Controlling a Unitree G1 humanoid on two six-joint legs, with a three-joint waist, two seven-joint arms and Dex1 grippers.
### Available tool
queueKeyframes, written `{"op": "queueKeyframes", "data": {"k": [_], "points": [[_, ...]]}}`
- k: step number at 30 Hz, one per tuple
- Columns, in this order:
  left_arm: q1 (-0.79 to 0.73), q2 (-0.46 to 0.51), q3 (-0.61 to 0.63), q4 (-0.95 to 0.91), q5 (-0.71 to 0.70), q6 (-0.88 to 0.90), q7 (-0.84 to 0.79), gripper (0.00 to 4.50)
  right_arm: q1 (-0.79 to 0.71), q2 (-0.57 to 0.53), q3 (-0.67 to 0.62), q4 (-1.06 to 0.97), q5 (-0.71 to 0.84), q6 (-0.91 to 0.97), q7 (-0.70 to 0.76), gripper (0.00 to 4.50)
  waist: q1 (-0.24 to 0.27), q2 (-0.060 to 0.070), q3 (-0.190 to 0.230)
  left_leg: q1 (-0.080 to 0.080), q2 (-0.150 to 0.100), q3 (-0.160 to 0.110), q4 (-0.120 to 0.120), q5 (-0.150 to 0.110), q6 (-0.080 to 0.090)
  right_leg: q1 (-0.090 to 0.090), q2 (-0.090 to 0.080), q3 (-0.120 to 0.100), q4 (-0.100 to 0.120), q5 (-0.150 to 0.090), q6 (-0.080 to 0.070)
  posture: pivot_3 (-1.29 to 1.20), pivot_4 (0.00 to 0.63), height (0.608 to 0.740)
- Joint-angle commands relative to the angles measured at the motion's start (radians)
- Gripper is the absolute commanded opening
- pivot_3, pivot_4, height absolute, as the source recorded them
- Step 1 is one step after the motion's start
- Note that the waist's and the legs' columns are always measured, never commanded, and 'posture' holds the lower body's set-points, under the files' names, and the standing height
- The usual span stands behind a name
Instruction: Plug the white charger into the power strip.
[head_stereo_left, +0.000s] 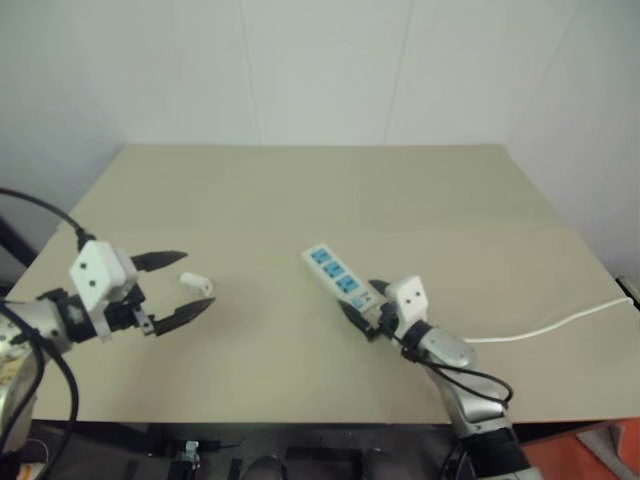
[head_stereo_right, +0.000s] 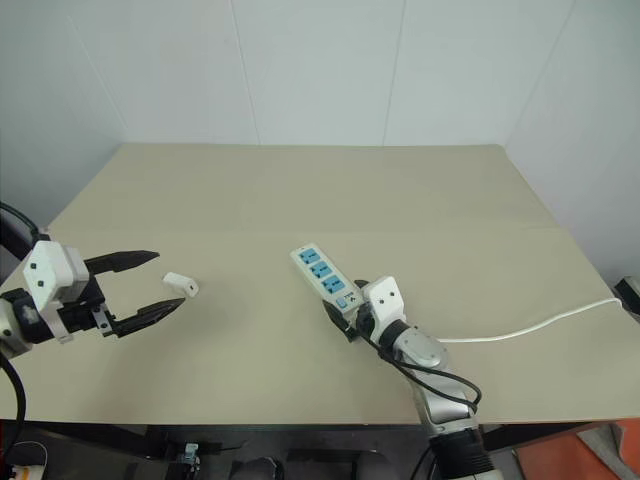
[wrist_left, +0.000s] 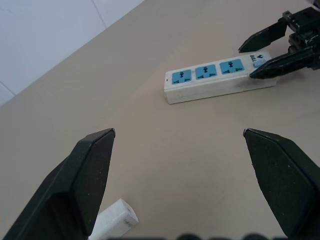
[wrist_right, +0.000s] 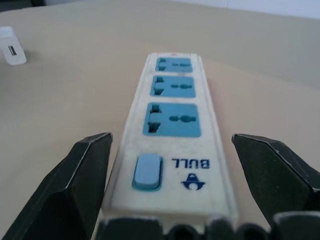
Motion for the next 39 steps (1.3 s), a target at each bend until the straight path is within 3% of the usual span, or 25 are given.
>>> {"op": "queueKeyframes", "data": {"k": [1,13,19,24,29,33,39], "points": [[0.001,0.007,0.023,-0.016,-0.022,-0.005,-0.004,4.5,0.001,0.017,0.019,0.008,-0.029,-0.038,-0.032,4.48,0.0,0.0,0.0,0.0,0.0,0.0,0.0,0.0,0.0,0.0,0.0,0.0,0.0,0.0,0.0,0.0,0.15,0.74],[-0.011,0.017,0.022,-0.009,-0.021,-0.006,-0.014,4.5,-0.061,0.071,0.028,0.282,-0.054,-0.198,-0.038,4.48,-0.012,-0.004,-0.002,0.005,0.005,0.001,0.0,0.0,0.0,0.002,0.006,0.002,0.0,0.001,-0.001,0.0,0.15,0.74],[-0.013,0.021,0.027,-0.007,-0.019,-0.007,-0.017,4.5,-0.104,0.05,0.059,0.317,-0.032,-0.086,0.06,4.48,-0.017,-0.006,-0.004,0.011,0.013,0.002,-0.003,0.0,0.0,0.004,0.016,0.006,0.001,0.003,-0.005,0.0,0.15,0.74],[-0.011,0.02,0.029,-0.01,-0.019,-0.006,-0.014,4.5,-0.126,0.04,0.063,0.3,-0.02,-0.021,0.098,3.41,-0.02,-0.007,-0.005,0.015,0.013,0.004,-0.006,0.0,0.0,0.004,0.017,0.009,0.001,0.003,-0.006,0.0,0.15,0.74],[-0.008,0.018,0.031,-0.014,-0.021,-0.005,-0.013,4.5,-0.148,0.019,0.056,0.308,-0.026,-0.038,0.115,3.41,-0.023,-0.007,-0.005,0.016,0.013,0.009,-0.007,0.0,0.0,0.003,0.017,0.014,0.001,0.003,-0.006,0.0,0.15,0.74],[-0.025,0.027,0.02,0.003,-0.017,-0.012,-0.023,4.5,-0.181,-0.013,0.042,0.304,0.016,-0.121,0.213,3.41,-0.022,-0.007,-0.005,0.016,0.013,0.013,-0.007,0.0,0.0,0.002,0.016,0.016,0.001,0.003,-0.006,0.0,0.15,0.74],[-0.135,0.072,-0.045,0.103,0.007,-0.057,-0.089,4.5,-0.287,-0.068,0.052,0.323,0.114,-0.193,0.495,3.41,-0.019,-0.007,0.0,0.013,0.013,0.015,-0.007,0.0,0.0,0.0,0.016,0.018,0.001,0.003,-0.005,0.0,0.15,0.74]]}}
